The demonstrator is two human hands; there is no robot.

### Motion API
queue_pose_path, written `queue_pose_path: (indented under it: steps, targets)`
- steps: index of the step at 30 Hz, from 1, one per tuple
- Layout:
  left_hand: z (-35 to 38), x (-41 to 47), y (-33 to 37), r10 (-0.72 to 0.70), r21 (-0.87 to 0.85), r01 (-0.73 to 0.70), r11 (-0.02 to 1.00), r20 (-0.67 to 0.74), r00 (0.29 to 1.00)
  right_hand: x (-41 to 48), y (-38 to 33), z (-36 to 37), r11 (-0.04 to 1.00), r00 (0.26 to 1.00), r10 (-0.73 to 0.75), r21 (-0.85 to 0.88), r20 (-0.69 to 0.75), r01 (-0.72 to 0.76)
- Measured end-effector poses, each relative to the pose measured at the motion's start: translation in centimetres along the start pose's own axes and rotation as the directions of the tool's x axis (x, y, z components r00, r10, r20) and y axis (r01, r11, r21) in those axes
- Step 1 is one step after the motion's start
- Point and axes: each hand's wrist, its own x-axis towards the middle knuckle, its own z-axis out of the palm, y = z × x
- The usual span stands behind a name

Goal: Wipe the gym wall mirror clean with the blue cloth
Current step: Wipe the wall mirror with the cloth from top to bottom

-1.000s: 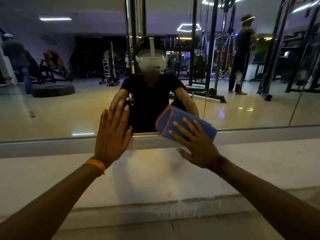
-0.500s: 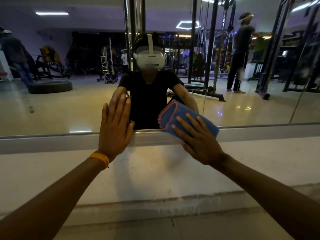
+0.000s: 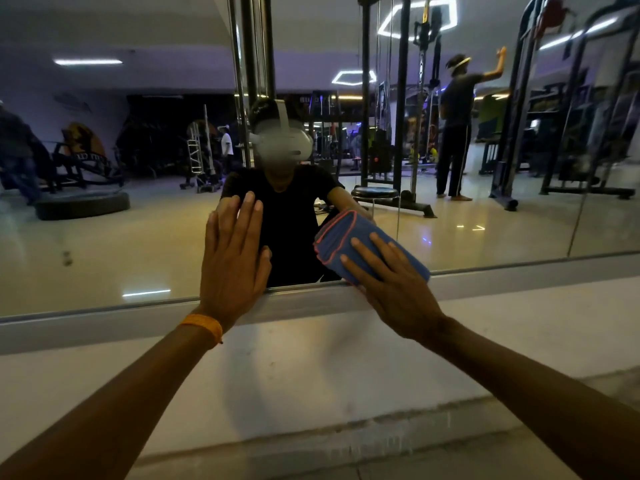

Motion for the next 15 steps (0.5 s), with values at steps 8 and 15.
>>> queue_pose_path:
  steps: [8, 15]
  targets:
    - [-1.1, 1.1, -1.6, 0.027, 0.029, -0.026, 0.999, -0.009, 1.0, 5.4, 4.1, -2.6, 0.938, 0.914, 0.346, 0.113, -0.212, -0.329]
    - [-1.9, 5.8, -2.7, -0.031, 0.018, 0.034, 0.999, -0.111, 0.993, 12.2, -1.8, -2.0, 0.978, 0.947, 0.194, 0.126, -0.256, -0.166]
